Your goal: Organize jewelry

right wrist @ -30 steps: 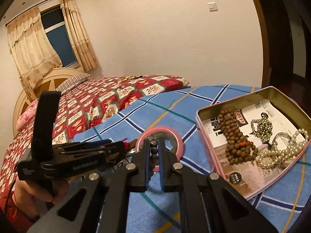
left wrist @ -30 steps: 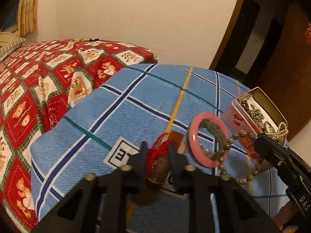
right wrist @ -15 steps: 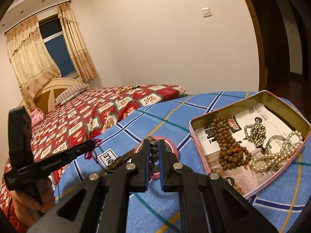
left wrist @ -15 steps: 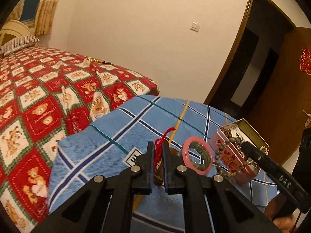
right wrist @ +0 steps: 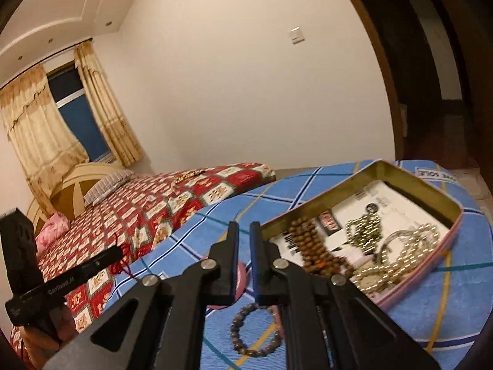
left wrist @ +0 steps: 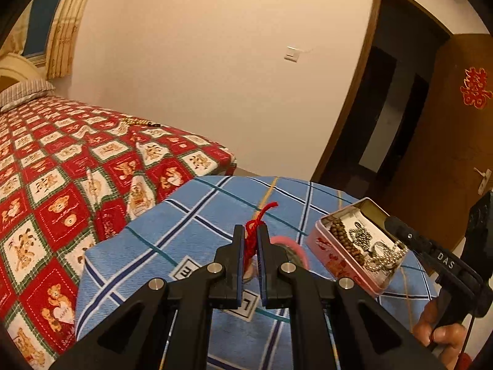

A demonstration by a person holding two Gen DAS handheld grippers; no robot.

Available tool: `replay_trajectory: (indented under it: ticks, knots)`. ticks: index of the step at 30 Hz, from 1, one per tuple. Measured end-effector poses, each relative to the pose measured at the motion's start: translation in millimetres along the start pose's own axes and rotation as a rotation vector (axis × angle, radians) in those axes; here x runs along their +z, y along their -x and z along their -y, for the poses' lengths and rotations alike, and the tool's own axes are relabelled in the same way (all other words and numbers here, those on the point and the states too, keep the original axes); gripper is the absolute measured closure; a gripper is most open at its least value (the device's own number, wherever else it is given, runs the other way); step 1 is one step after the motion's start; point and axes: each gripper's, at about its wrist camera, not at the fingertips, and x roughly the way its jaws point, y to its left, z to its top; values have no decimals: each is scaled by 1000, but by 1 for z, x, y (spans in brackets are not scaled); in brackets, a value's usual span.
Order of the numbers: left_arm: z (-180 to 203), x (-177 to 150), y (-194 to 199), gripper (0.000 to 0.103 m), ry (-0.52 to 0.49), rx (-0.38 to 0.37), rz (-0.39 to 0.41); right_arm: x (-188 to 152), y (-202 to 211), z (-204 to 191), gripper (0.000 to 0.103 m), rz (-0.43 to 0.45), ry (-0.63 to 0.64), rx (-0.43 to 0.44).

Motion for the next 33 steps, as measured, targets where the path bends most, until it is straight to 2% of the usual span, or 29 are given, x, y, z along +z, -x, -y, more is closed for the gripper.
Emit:
replay_trajectory:
  ticks: [2,6,7,8,10,11,14,17,20,22,27,28,30,31,33]
  knots:
    - [5,0,-1,97,-9,-12,-2,1,1,4,92,-14,-1,11]
    - [13,-1,-2,97,-12,-33,-5,-8,1,1,85,-118,9,88]
    - [14,-1,-3,97,-15,-36,-6,-14,0,-3,71,-165,19,107]
    - [15,-2,-3,97,-17,-39,-9,-18,0,-5,49,-191,25,115]
    - [16,-5,-3,97,-21,-41,-12,-30,3,-17,33,-242,71,121]
    - [16,-6,-2,97,-21,-42,-14,-36,4,-23,33,-264,105,108]
    - [14,-9,0,97,-10,-45,-23,-52,-7,-33,33,-367,182,-16]
    - [11,-10,3,97,-3,-46,-24,-67,-27,-23,33,-495,114,-10]
    - [9,-12,7,97,4,-44,-23,-67,-37,-27,35,-474,142,-97]
    - [8,-12,10,97,9,-45,-21,-68,-48,-31,34,-480,157,-109]
    - [5,-11,17,97,12,-42,-12,-72,-74,-49,31,-482,314,-208]
    - [5,-11,17,97,14,-41,-13,-72,-77,-51,35,-483,334,-225]
    - [5,-12,18,97,13,-39,-13,-68,-77,-47,60,-473,334,-225]
    - [6,-12,19,97,11,-39,-14,-66,-76,-44,79,-467,327,-231]
    - [6,-13,18,97,10,-39,-17,-64,-75,-37,83,-464,294,-212]
